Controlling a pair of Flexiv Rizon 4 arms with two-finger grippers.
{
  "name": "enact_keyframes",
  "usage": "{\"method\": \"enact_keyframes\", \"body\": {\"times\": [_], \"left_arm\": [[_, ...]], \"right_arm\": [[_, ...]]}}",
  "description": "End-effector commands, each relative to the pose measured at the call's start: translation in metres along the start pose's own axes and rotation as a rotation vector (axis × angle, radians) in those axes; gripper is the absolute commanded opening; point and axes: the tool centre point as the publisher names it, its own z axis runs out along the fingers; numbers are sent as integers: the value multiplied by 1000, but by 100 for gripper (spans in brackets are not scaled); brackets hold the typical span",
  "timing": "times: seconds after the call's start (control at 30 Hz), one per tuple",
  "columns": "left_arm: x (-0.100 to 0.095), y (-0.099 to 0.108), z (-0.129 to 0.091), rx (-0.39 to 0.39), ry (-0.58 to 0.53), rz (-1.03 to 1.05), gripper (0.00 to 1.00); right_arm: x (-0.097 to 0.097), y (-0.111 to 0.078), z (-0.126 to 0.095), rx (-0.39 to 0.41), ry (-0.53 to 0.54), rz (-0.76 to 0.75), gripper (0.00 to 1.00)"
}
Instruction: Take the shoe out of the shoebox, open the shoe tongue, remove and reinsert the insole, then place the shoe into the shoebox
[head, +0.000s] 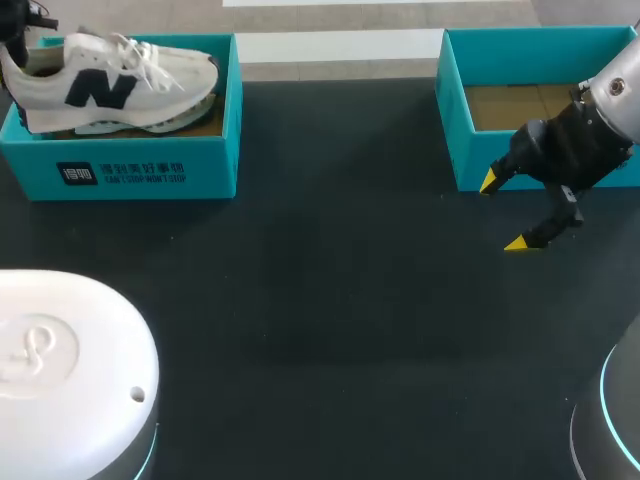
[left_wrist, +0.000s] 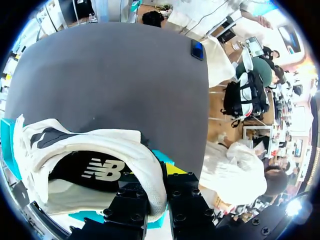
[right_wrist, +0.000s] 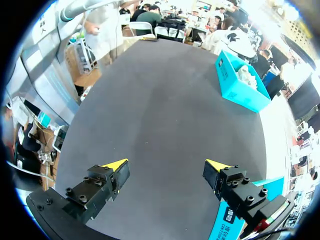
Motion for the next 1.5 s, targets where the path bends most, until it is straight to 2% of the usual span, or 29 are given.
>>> {"method": "enact_keyframes", "body": {"times": [0.03, 0.23, 0.33, 0.63, 0.8, 1.1, 1.13, 1.2, 1.5], "left_arm": [[-7, -39, -6, -69, -4, -7, 0], [-28, -70, -16, -65, -7, -6, 0], [-46, -85, -23, -45, -4, -8, 0], [-99, -127, -41, -50, 35, -28, 0], [-125, -148, -43, -42, 45, -35, 0], [-155, -190, -36, 9, 32, -44, 0], [-160, -196, -35, 22, 45, -36, 0], [-171, -206, -33, 0, 86, 8, 0], [-171, -206, -33, 0, 86, 8, 0]], "right_arm": [[0, 0, 1, 3, -1, 1, 100], [0, 0, 1, 3, -1, 1, 100], [0, 0, 1, 3, -1, 1, 100], [0, 0, 1, 3, -1, 1, 100], [0, 0, 1, 3, -1, 1, 100], [0, 0, 1, 3, -1, 1, 100], [0, 0, 1, 3, -1, 1, 100], [0, 0, 1, 3, -1, 1, 100], [0, 0, 1, 3, -1, 1, 100]]}}
